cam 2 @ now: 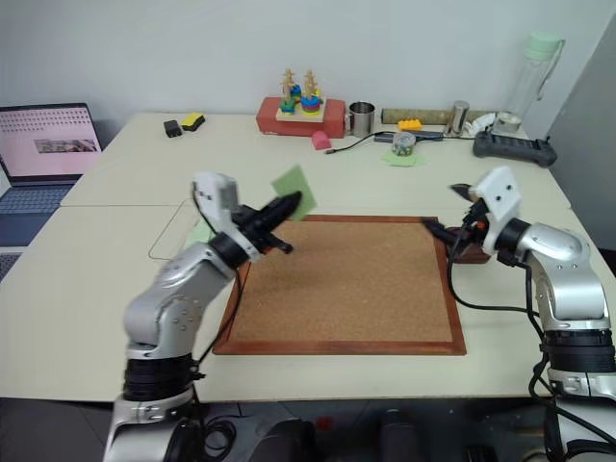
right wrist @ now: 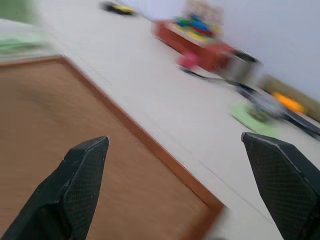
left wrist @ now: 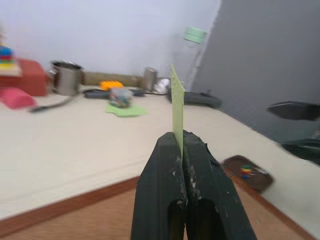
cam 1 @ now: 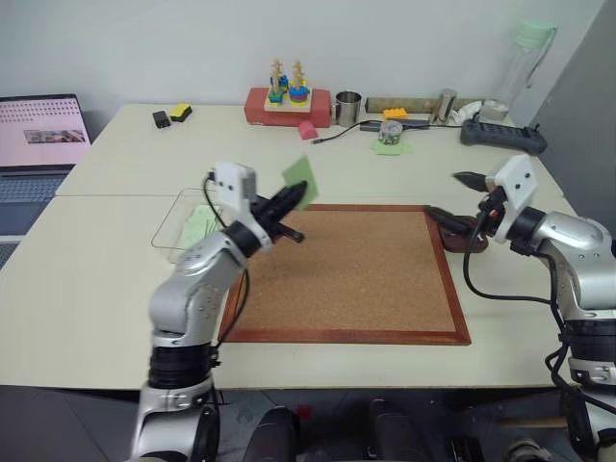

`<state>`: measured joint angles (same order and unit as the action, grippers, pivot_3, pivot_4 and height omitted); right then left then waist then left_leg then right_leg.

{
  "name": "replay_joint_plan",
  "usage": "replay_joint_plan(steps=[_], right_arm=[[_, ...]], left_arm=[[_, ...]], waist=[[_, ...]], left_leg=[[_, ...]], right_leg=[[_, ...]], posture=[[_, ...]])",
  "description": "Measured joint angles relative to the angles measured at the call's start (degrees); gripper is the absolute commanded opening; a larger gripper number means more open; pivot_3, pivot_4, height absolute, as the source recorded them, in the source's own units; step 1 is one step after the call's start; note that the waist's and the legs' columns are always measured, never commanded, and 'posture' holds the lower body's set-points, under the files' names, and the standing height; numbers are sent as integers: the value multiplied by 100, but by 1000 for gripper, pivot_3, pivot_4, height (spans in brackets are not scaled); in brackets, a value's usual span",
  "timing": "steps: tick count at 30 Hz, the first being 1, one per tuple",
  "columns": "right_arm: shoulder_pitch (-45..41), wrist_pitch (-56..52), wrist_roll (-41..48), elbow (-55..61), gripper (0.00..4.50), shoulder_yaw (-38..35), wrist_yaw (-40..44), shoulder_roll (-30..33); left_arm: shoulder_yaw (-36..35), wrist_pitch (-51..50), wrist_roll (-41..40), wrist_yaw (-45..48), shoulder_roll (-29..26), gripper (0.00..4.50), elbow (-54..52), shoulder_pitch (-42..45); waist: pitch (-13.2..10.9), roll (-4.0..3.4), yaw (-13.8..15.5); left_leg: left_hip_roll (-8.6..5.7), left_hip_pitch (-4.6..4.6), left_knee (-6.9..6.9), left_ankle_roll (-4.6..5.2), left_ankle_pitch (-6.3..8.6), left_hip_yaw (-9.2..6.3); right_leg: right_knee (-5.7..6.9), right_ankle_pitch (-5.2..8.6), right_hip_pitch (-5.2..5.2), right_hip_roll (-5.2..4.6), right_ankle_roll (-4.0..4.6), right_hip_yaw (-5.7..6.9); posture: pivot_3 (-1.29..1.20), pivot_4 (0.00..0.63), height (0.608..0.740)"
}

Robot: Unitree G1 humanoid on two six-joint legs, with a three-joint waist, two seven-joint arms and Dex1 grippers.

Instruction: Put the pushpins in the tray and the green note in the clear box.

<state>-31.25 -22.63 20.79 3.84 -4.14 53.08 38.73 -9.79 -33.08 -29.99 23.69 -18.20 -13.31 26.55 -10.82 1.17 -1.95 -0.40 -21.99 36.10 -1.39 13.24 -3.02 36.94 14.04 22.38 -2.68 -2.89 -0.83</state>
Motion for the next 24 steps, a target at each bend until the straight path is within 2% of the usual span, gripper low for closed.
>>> replay_joint_plan(steps=[5,7,12,15,17,24], right_arm=[[-643,-1436,1331,927,4457,104,513,68],[-816,-1655,1459,962,4457,159,547,69],[-888,-1751,1420,866,4457,381,540,4],[-888,-1763,1420,840,4457,446,556,2],[-887,-1786,1424,840,4490,454,557,2],[-860,-2050,1631,963,4490,474,693,207]], left_arm=[[-585,29,699,-614,-897,0,128,-101],[-661,87,961,-780,-1131,0,340,-102],[-705,94,1329,-945,-1322,0,971,-80],[-682,58,1405,-912,-1371,0,1192,-44],[-682,43,1401,-880,-1392,311,1217,-23],[-623,-86,1332,-415,-1545,1429,1308,1]], waist=[[-4,2,40],[-4,4,66],[-4,7,140],[-4,12,163],[-3,13,165],[-3,13,167]], left_leg=[[5,-3,2,0,0,-9],[3,-4,2,0,0,-10],[0,-14,3,0,0,-2],[0,-70,8,0,-1,-5],[1,-98,14,-2,-2,-5],[0,-98,9,-2,-1,-3]], right_leg=[[-1,-1,1,-2,4,6],[-3,-1,0,-11,4,8],[-7,-6,4,-35,5,6],[5,-17,63,-37,21,7],[15,-18,95,-36,22,7],[13,-18,95,-36,22,8]], posture=[[0,150,740],[0,150,740],[0,150,740],[0,150,740],[0,150,740],[0,150,740]])
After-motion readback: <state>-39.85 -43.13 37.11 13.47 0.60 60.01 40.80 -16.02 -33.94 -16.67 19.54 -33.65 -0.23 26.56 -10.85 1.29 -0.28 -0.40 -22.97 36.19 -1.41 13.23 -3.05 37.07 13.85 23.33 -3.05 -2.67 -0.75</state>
